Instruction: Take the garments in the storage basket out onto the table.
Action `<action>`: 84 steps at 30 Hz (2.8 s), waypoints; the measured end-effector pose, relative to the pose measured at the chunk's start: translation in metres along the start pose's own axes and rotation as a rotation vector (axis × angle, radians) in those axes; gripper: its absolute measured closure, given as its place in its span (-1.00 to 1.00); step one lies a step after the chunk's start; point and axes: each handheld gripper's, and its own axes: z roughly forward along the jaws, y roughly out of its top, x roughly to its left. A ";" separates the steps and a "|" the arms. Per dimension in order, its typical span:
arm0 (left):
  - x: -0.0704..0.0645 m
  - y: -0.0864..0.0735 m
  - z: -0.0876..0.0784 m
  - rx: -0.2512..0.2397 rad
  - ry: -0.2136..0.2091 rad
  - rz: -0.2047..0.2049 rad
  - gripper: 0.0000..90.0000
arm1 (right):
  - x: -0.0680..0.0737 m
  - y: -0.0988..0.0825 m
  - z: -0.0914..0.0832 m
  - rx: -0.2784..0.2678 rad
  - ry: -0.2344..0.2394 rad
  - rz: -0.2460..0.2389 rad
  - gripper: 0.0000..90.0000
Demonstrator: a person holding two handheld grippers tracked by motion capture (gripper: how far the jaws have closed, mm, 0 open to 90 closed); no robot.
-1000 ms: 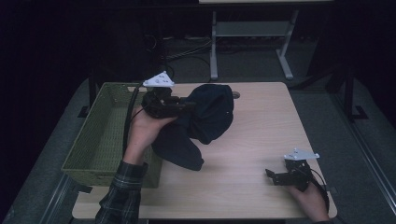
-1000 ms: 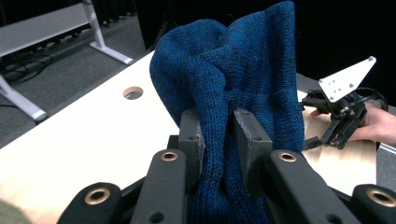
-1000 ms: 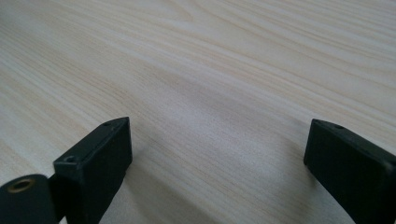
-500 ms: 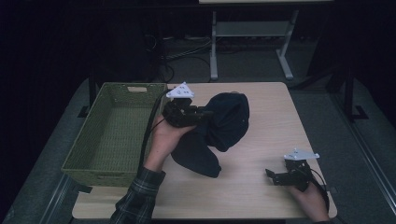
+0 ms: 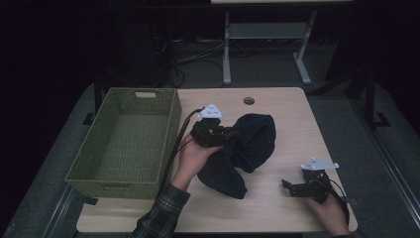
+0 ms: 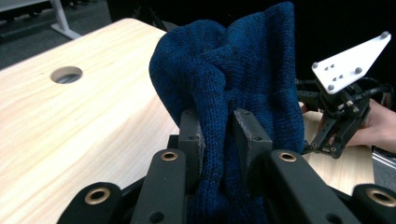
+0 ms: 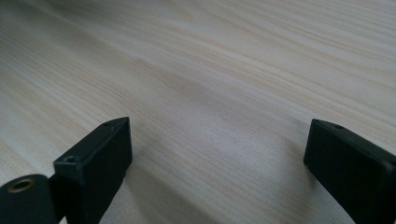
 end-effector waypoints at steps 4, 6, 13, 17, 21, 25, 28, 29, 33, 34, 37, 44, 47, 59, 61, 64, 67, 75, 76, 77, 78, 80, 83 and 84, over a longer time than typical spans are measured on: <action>-0.004 -0.008 0.014 0.008 0.006 -0.007 0.66 | 0.000 0.000 0.000 0.002 0.001 0.005 -0.84; -0.007 -0.012 0.022 0.016 0.013 -0.006 0.66 | 0.000 0.000 0.000 0.002 0.000 0.003 -0.84; -0.011 -0.029 0.048 0.036 0.013 -0.022 0.66 | 0.000 0.000 0.000 0.001 -0.001 0.002 -0.84; -0.011 -0.033 0.055 0.054 0.017 -0.023 0.66 | 0.000 0.000 0.000 0.002 -0.003 0.000 -0.84; -0.011 -0.039 0.062 0.074 0.025 -0.026 0.66 | 0.000 0.000 0.000 0.001 -0.004 -0.002 -0.84; -0.009 -0.047 0.071 0.106 0.038 -0.036 0.65 | 0.000 0.000 0.000 0.002 -0.003 0.000 -0.84; -0.006 -0.055 0.078 0.131 0.044 -0.043 0.64 | 0.000 0.000 0.000 0.003 -0.003 0.003 -0.84; -0.005 -0.057 0.080 0.141 0.048 -0.043 0.64 | 0.000 0.000 0.000 0.003 -0.003 0.003 -0.84; -0.002 -0.061 0.083 0.156 0.054 -0.050 0.60 | 0.000 0.000 0.000 0.002 -0.003 0.000 -0.84; -0.002 -0.061 0.083 0.156 0.054 -0.051 0.58 | 0.000 0.000 0.000 0.002 -0.003 0.000 -0.84; -0.001 -0.060 0.082 0.152 0.057 -0.061 0.41 | 0.000 0.000 0.000 0.002 -0.003 0.001 -0.84; 0.003 -0.053 0.069 0.131 0.066 -0.067 -0.04 | 0.000 0.000 0.000 0.002 -0.003 0.001 -0.84; 0.003 -0.049 0.059 0.116 0.063 -0.057 -0.12 | 0.000 0.000 0.000 0.002 -0.003 0.001 -0.84; 0.006 -0.047 0.021 0.113 0.069 -0.031 -0.20 | 0.000 0.000 0.000 0.002 -0.003 0.001 -0.84; 0.006 -0.048 0.019 0.112 0.070 -0.035 -0.20 | 0.000 0.000 0.000 0.002 -0.003 0.001 -0.84; 0.006 -0.050 0.015 0.127 0.071 -0.028 -0.20 | 0.000 0.000 0.000 0.003 -0.003 0.002 -0.84; 0.005 -0.055 0.011 0.141 0.071 -0.018 -0.20 | 0.000 0.000 0.000 0.002 -0.004 0.001 -0.84; 0.005 -0.065 -0.004 0.132 0.077 -0.030 -0.20 | 0.000 0.000 0.000 0.001 -0.001 -0.002 -0.84; 0.005 -0.066 -0.006 0.131 0.078 -0.023 -0.20 | 0.000 0.000 0.000 0.002 -0.001 -0.001 -0.84; 0.004 -0.067 -0.007 0.131 0.082 -0.023 -0.20 | 0.000 0.000 0.000 0.003 -0.001 -0.002 -0.84; 0.003 -0.068 -0.007 0.131 0.084 -0.024 -0.20 | 0.000 0.000 0.000 0.004 -0.001 -0.001 -0.84; 0.003 -0.070 -0.008 0.138 0.085 -0.025 -0.19 | 0.001 0.000 -0.001 0.013 -0.002 -0.003 -0.84; 0.001 -0.074 -0.006 0.154 0.084 -0.022 -0.19 | 0.001 0.001 -0.002 0.025 0.000 -0.006 -0.82; 0.001 -0.075 -0.006 0.155 0.086 -0.024 -0.19 | 0.002 0.002 -0.003 0.030 0.004 -0.005 -0.82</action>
